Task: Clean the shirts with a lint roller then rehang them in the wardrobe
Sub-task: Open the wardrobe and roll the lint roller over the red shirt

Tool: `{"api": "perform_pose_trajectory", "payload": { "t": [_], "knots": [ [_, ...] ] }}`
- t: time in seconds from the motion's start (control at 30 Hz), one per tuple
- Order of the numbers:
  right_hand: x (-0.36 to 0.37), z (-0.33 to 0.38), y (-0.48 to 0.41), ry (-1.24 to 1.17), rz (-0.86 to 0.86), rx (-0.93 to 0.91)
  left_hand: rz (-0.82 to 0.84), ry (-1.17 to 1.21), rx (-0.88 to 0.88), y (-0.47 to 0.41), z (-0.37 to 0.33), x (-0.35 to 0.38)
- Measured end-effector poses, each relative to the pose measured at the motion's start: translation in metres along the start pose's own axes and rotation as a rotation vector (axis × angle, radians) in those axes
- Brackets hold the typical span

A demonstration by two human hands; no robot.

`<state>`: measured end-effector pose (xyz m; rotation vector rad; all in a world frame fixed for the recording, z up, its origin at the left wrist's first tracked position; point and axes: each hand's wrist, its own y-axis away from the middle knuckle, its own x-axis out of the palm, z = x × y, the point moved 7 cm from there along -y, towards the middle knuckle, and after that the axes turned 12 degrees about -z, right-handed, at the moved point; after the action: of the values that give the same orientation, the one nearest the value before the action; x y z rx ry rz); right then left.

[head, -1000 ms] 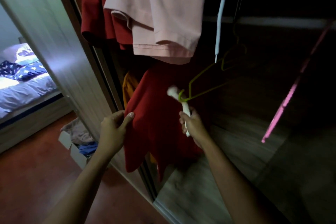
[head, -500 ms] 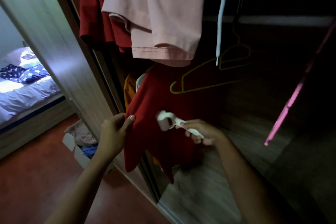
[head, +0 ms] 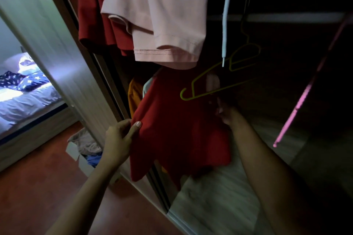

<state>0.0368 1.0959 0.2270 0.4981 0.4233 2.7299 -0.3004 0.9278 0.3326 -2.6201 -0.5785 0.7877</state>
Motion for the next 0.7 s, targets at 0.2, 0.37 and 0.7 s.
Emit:
{"api": "perform_pose_trajectory", "payload": {
  "t": [0.2,0.37,0.7],
  "knots": [
    [0.033,-0.069,0.044,0.404,0.440,0.055,-0.022,0.009,0.011,0.001,-0.004,0.001],
    [0.041,-0.110,0.076,0.667,0.771,0.155,-0.022,0.015,0.036,-0.002,0.000,0.000],
    [0.024,-0.098,0.012,0.351,0.421,0.199,-0.058,-0.022,0.011,-0.010,0.007,-0.010]
  ]
}}
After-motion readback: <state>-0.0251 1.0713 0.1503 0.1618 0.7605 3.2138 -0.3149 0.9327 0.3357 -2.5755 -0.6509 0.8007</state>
